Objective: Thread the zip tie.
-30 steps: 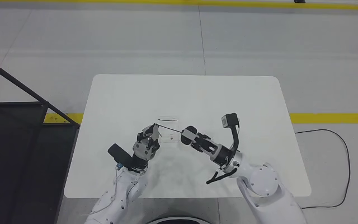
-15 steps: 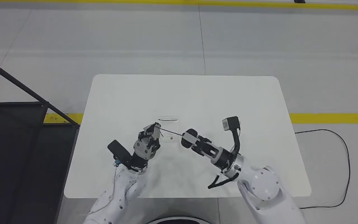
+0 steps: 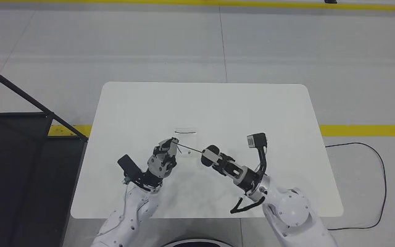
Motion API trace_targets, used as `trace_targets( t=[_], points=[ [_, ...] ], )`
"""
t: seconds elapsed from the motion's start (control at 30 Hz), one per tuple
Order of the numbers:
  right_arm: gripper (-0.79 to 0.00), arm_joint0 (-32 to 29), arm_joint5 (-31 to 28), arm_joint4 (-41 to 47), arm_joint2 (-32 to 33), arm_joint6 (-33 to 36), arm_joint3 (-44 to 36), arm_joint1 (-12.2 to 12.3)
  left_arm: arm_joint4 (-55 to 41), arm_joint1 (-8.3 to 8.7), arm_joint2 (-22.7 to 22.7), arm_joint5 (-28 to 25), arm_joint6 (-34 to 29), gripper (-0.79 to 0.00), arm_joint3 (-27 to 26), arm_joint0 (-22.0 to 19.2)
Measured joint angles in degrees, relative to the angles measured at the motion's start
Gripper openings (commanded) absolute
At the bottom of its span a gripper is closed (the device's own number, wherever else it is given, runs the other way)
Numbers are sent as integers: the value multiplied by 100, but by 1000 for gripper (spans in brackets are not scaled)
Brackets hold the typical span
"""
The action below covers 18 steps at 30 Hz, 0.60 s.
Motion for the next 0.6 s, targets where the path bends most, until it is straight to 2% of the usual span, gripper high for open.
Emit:
trace_targets(
  t=[0.6],
  points=[
    [-785, 34, 46, 40, -1, -73, -5, -5, 9, -20, -12, -15, 38, -785, 25, 6]
  ],
)
